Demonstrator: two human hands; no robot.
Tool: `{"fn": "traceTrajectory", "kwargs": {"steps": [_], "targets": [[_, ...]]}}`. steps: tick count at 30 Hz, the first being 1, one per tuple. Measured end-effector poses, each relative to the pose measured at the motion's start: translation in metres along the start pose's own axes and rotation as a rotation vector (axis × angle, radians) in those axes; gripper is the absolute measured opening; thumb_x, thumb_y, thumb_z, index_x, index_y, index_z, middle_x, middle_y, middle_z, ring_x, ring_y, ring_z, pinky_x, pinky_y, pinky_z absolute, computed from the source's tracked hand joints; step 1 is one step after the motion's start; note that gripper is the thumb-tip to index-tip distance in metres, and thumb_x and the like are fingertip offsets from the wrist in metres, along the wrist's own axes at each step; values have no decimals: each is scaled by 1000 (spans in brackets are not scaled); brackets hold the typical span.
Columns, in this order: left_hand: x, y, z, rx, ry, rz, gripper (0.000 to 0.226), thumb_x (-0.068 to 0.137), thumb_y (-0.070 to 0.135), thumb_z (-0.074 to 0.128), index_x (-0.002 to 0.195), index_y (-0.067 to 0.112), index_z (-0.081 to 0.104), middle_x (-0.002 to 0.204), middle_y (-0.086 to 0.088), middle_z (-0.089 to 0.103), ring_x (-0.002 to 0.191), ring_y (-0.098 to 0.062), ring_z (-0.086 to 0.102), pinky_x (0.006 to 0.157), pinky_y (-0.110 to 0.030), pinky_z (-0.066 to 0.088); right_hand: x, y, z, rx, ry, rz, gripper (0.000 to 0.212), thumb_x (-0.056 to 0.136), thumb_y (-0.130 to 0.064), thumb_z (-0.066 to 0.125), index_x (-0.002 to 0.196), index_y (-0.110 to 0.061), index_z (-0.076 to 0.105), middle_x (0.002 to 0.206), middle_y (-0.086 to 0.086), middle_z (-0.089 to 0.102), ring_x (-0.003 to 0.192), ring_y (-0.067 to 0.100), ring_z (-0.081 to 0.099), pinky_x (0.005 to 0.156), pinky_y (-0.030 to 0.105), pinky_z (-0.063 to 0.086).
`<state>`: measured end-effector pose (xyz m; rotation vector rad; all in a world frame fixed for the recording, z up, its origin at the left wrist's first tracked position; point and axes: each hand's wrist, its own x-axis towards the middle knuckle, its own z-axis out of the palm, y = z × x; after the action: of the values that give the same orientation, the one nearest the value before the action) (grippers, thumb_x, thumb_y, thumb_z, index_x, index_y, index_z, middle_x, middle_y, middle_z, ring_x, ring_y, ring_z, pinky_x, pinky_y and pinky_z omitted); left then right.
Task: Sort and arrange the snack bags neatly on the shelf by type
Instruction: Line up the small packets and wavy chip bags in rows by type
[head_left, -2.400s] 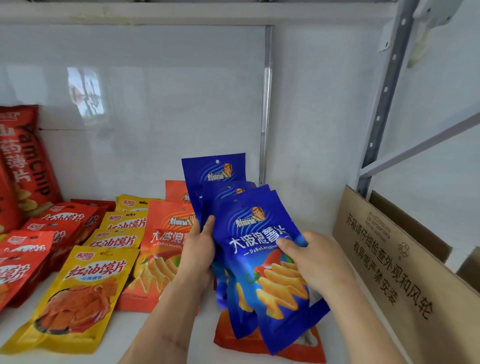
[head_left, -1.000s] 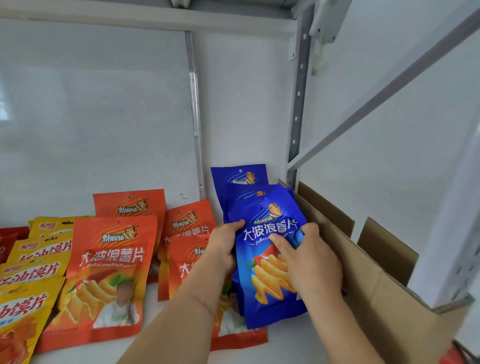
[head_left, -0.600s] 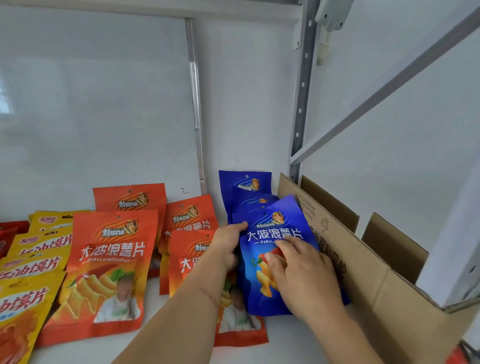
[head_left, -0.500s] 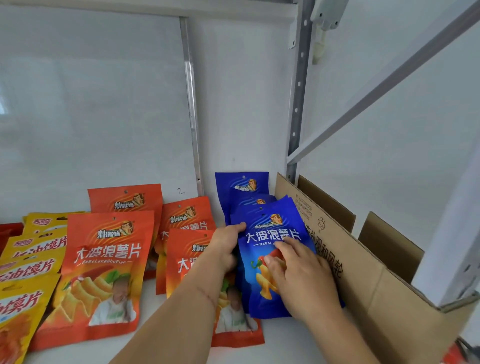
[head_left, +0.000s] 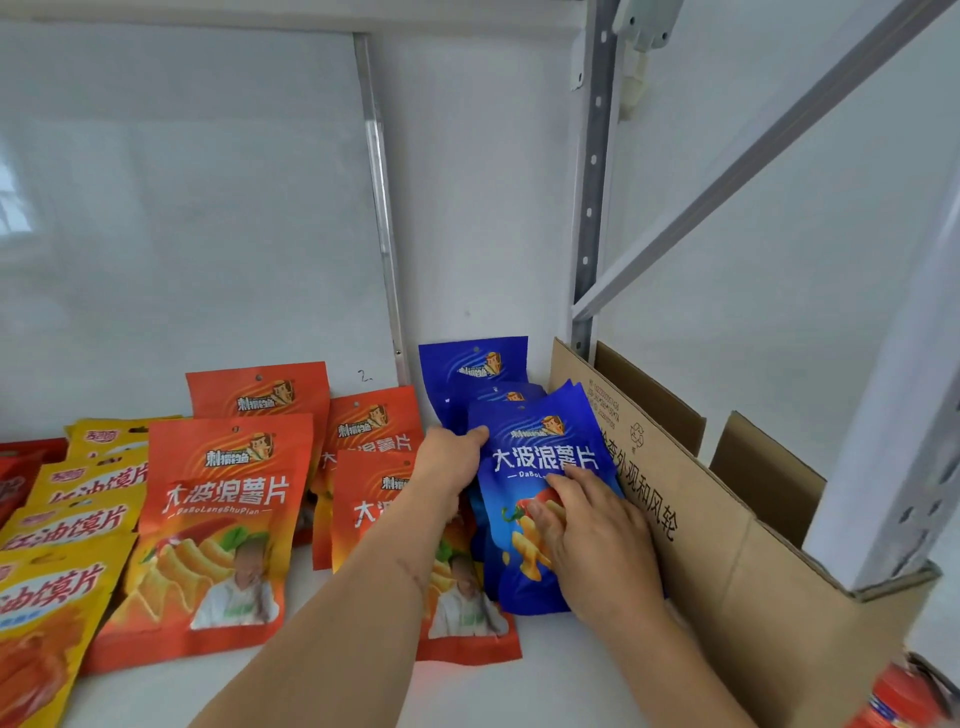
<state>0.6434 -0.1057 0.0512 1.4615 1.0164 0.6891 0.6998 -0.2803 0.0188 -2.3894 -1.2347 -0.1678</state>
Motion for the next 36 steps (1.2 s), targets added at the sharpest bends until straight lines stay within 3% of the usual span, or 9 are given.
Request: {"fn": "traceTrajectory", "kwargs": {"steps": [3, 6, 11, 17, 20, 22, 27, 30, 36], "targets": [[-25, 3, -14, 239, 54, 174, 62, 100, 38, 56, 152, 12, 34, 146, -7, 50, 126, -25, 56, 91, -32, 50, -1, -1, 1, 30, 24, 4, 61, 93, -63, 21, 143, -33, 38, 154, -12, 32, 141, 9, 28, 115, 29, 23], [-50, -4, -39, 422, 172, 317, 58, 99, 44, 53, 150, 19, 40, 153, -3, 44, 139, -24, 42, 110, -40, 42, -1, -2, 1, 32, 50, 6, 56, 96, -61, 31, 142, -30, 42, 152, -10, 36, 140, 10, 30, 114, 31, 23], [-72, -29, -93, 669, 320, 213, 66, 97, 52, 49, 152, 19, 34, 157, -5, 38, 148, -31, 26, 120, -48, 24, -1, -5, -1, 26, 76, 19, 56, 95, -61, 36, 140, -28, 45, 149, -8, 40, 138, 11, 33, 114, 34, 26], [-66, -50, -107, 410, 213, 7, 93, 74, 69, 56, 148, 15, 37, 144, -9, 49, 129, -34, 51, 109, -53, 42, -8, -21, -2, -71, 136, 27, 53, 96, -58, 37, 137, -26, 49, 148, -6, 42, 138, 13, 34, 116, 36, 21], [-68, -43, -107, 330, 246, -13, 79, 92, 42, 64, 153, 8, 28, 150, -13, 39, 135, -36, 43, 113, -48, 38, -14, -38, 1, -67, 219, 2, 58, 95, -60, 31, 131, -22, 57, 146, -2, 48, 139, 17, 37, 115, 41, 26], [-64, -40, -107, 206, 251, -44, 74, 92, 33, 68, 151, 8, 32, 145, -13, 48, 128, -36, 51, 108, -48, 44, -20, -51, 7, -59, 246, -50, 64, 91, -62, 25, 124, -23, 63, 140, -2, 54, 134, 18, 45, 111, 43, 32], [-56, -39, -111, -161, 142, -210, 43, 84, 19, 76, 122, 10, 58, 111, -13, 70, 96, -37, 70, 91, -53, 56, -26, -62, 25, -105, 171, -60, 65, 91, -65, 23, 117, -25, 69, 131, -4, 62, 125, 16, 54, 105, 41, 40], [-54, -35, -113, -309, 24, -282, 29, 85, 12, 76, 110, 9, 60, 102, -20, 73, 88, -41, 73, 84, -57, 58, -20, -61, 24, -64, 163, -34, 66, 94, -67, 22, 121, -25, 66, 133, -6, 59, 125, 14, 51, 107, 38, 37], [-49, -30, -109, -352, -45, -162, 18, 92, 4, 64, 102, 18, 58, 99, -19, 72, 84, -37, 73, 74, -49, 61, -12, -61, 25, -52, 136, -1, 57, 95, -62, 28, 129, -27, 59, 140, -8, 52, 130, 12, 44, 110, 34, 31]]}}
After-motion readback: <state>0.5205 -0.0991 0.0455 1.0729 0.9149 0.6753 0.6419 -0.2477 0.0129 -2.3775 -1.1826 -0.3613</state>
